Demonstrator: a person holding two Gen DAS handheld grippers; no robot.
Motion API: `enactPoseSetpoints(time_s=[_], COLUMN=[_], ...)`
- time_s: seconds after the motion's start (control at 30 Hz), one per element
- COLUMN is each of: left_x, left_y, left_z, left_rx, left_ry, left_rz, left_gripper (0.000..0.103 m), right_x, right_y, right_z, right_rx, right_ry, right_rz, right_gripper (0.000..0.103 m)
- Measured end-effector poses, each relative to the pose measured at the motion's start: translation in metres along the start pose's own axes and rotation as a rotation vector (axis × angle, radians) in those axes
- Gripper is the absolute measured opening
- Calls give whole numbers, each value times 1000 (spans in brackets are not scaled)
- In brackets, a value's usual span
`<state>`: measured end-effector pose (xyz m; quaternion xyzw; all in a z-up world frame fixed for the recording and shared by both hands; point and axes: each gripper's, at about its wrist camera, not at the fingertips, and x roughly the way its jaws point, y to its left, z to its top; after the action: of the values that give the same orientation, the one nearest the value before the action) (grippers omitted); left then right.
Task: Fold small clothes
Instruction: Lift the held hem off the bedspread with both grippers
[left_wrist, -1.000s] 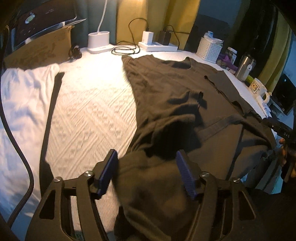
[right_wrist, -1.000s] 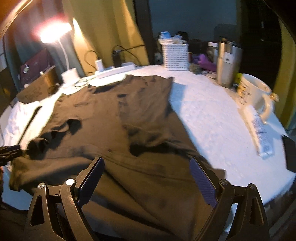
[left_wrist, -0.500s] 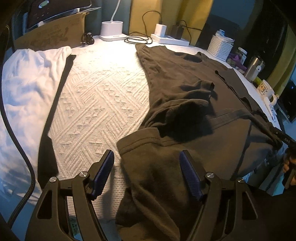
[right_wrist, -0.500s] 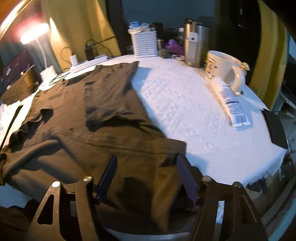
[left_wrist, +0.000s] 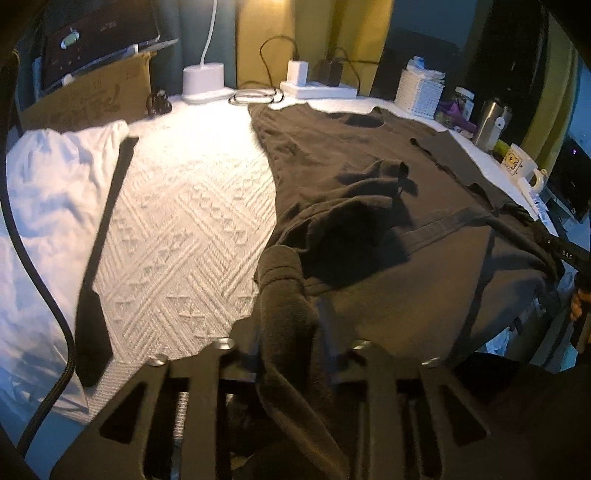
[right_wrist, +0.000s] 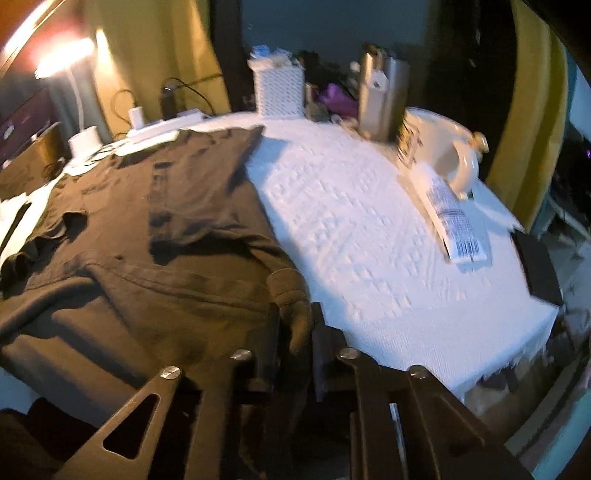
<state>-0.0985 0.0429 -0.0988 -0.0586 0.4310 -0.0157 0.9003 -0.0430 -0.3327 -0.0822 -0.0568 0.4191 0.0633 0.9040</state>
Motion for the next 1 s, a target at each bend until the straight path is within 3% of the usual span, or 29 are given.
enactPoseSetpoints(time_s=[0.2, 0.33, 0.6, 0.8, 1.0], left_x=[-18, -18, -18, -21, -12], left_y=[-9, -12, -20, -24, -22], left_z=[4, 4, 2, 0, -5], left_rx=[28, 44, 61, 78, 73], left_ry=[-51, -43, -45, -72, -45], left_rz=[-34, -6, -16, -43, -36], left_gripper=[16, 16, 18, 41, 41], right_x=[-9, -15, -15, -13, -11], right_y=[9, 17, 24, 20, 16], right_z=[-2, -8, -20, -24, -22], right_rx=[-33, -70, -102, -105, -83], right_ry=[6, 6, 55, 74, 78], right_rz=[46, 72, 118, 78, 61], right_gripper=[13, 13, 13, 13, 15])
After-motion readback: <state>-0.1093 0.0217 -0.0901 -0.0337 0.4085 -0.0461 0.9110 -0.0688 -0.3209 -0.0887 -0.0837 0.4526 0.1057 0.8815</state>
